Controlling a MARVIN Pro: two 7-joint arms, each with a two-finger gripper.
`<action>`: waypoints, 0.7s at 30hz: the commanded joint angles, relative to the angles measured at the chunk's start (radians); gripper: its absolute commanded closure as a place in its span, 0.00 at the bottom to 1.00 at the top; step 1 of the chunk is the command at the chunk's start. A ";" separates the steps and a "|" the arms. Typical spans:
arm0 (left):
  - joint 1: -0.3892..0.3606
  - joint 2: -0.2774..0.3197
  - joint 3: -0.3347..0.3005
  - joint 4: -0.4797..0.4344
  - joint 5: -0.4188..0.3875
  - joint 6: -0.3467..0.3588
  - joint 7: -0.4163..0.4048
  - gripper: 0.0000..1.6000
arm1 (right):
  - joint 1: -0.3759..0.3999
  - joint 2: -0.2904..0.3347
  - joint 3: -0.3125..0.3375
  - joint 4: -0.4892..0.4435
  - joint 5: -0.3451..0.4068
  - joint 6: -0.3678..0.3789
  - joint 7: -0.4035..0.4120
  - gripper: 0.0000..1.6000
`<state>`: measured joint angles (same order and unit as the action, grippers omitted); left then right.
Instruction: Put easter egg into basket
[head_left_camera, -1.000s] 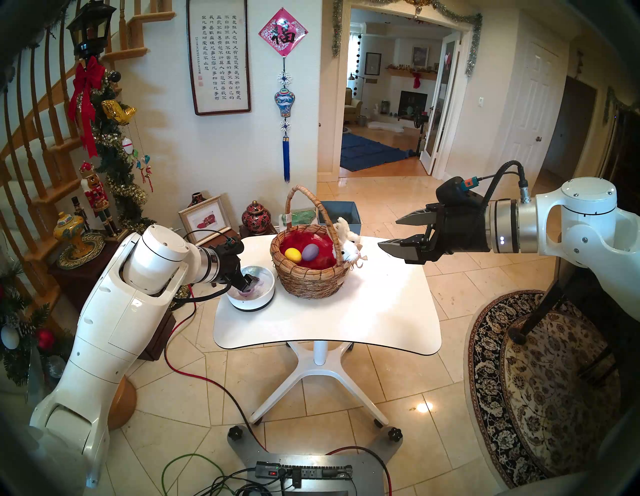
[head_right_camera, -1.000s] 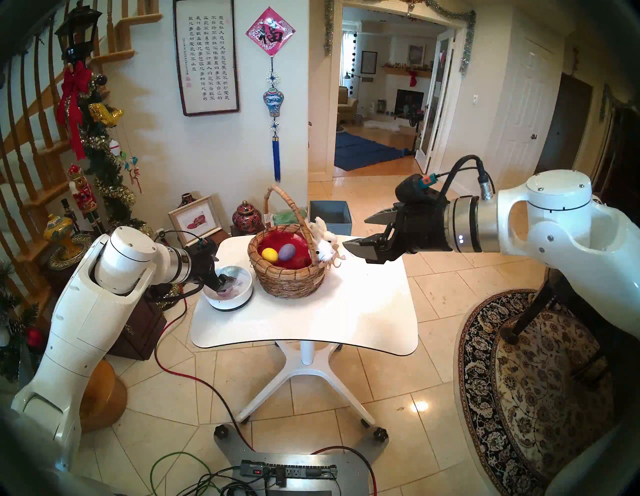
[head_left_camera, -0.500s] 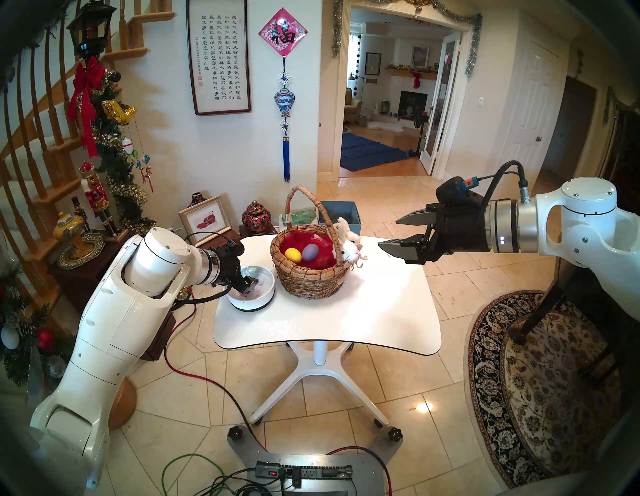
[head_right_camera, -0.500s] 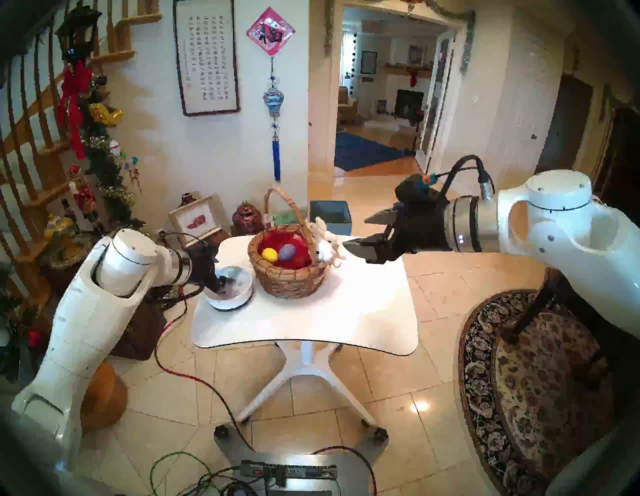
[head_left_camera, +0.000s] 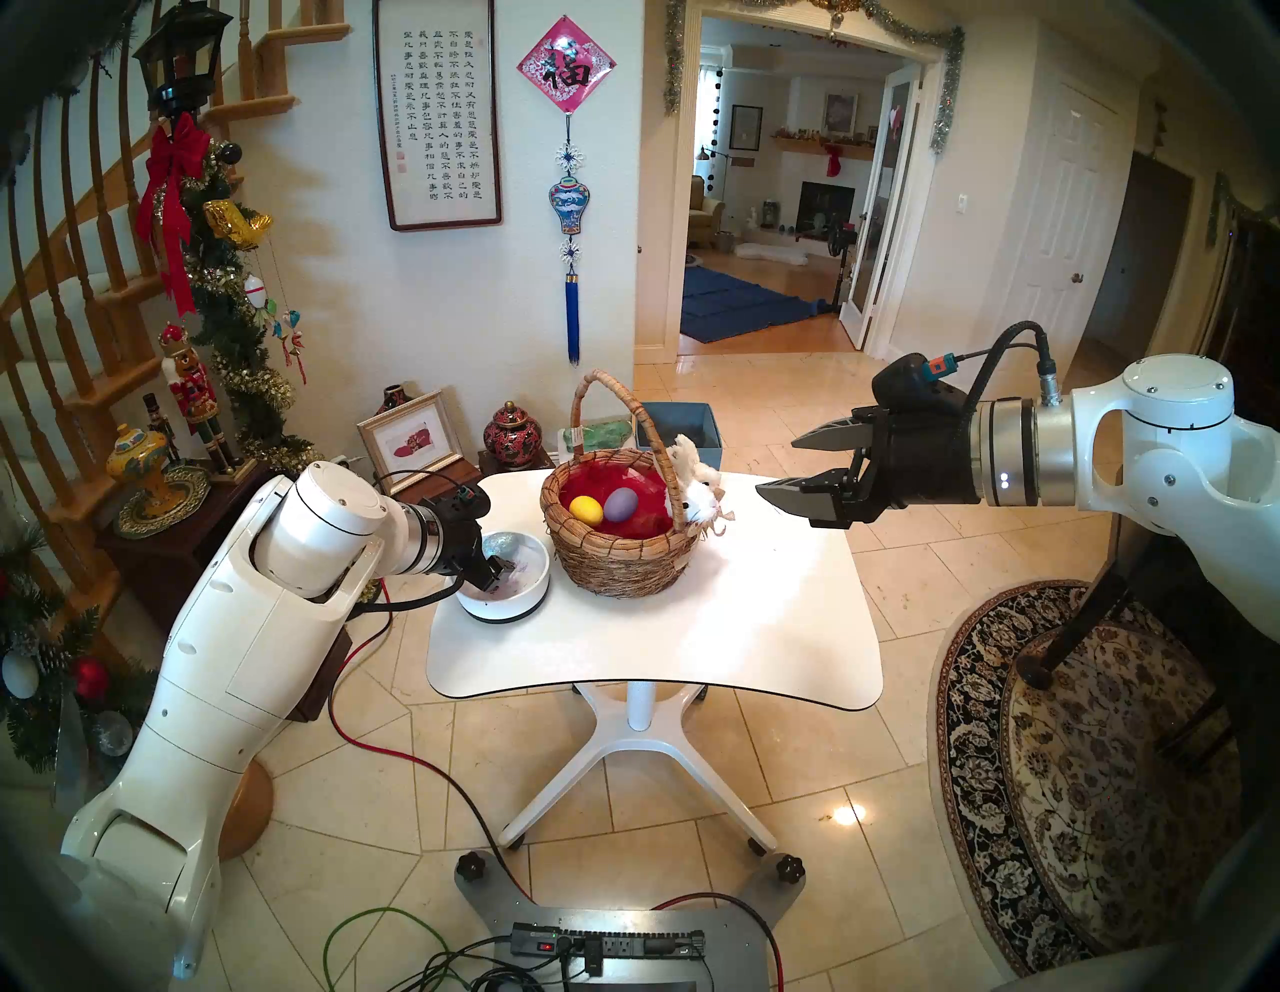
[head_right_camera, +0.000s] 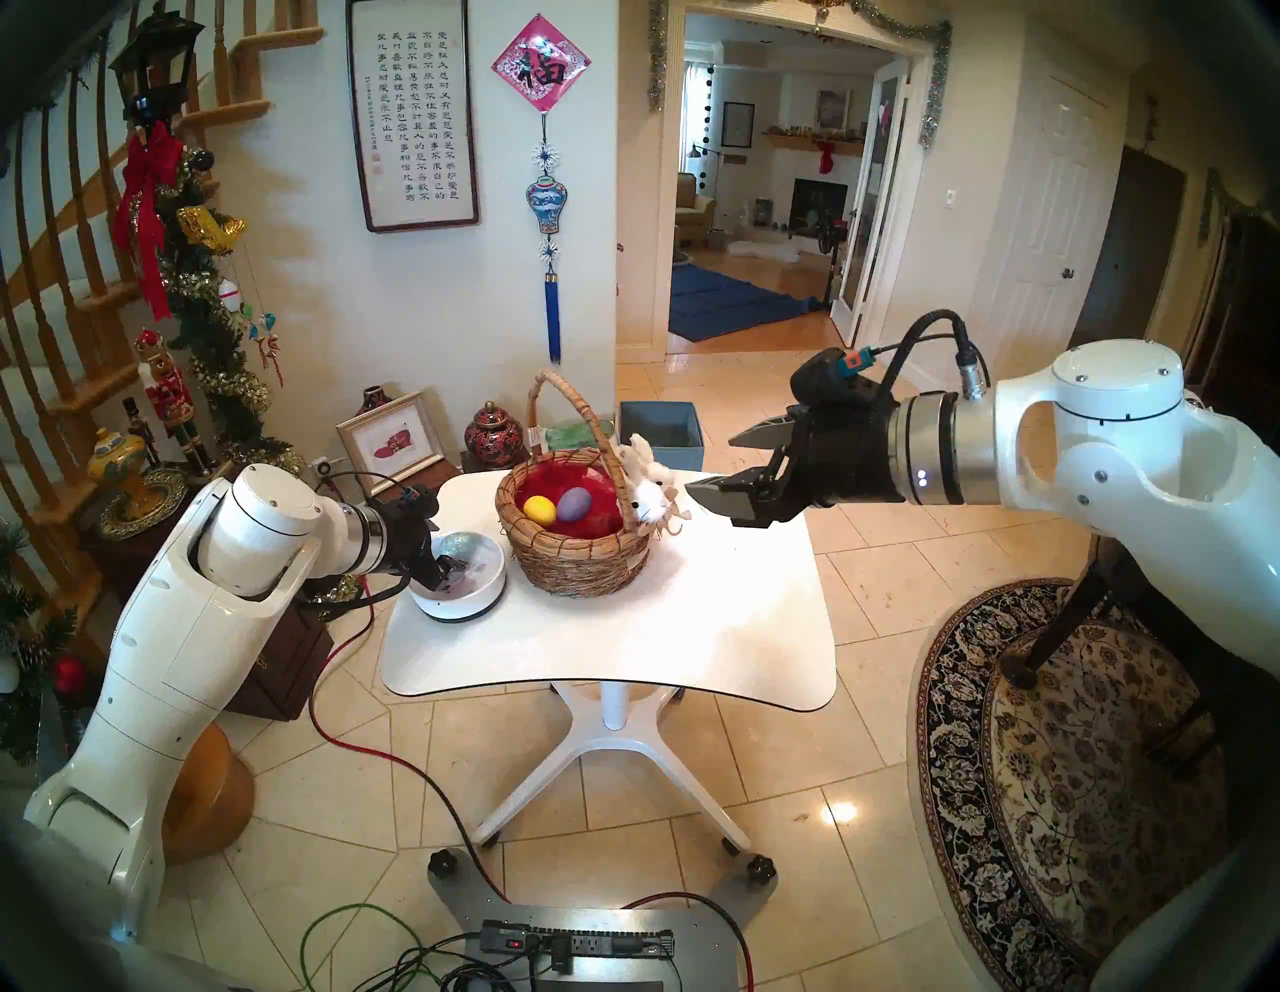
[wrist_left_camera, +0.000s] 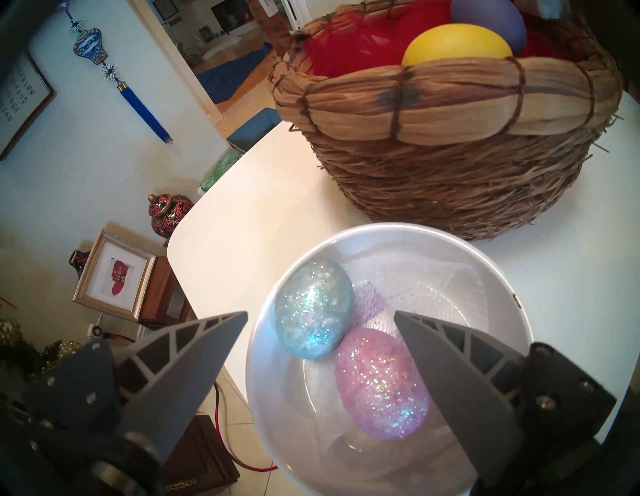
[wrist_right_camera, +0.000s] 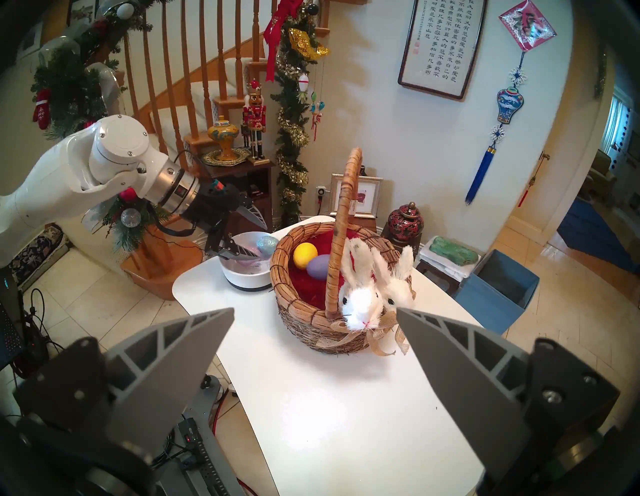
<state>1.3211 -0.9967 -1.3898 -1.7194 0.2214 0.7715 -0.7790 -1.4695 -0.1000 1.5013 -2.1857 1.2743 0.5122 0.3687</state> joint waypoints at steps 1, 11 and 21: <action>-0.010 -0.002 -0.001 0.003 -0.002 -0.004 -0.001 0.17 | 0.002 0.000 0.013 0.003 -0.002 -0.003 0.002 0.00; -0.011 -0.001 -0.001 0.011 0.000 -0.009 -0.005 0.22 | 0.002 0.000 0.013 0.003 -0.002 -0.003 0.002 0.00; -0.007 -0.002 -0.007 0.018 -0.001 -0.017 -0.009 0.26 | 0.002 0.000 0.013 0.003 -0.002 -0.003 0.002 0.00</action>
<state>1.3225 -1.0004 -1.3880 -1.7012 0.2241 0.7590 -0.7870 -1.4695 -0.1000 1.5014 -2.1857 1.2743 0.5122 0.3687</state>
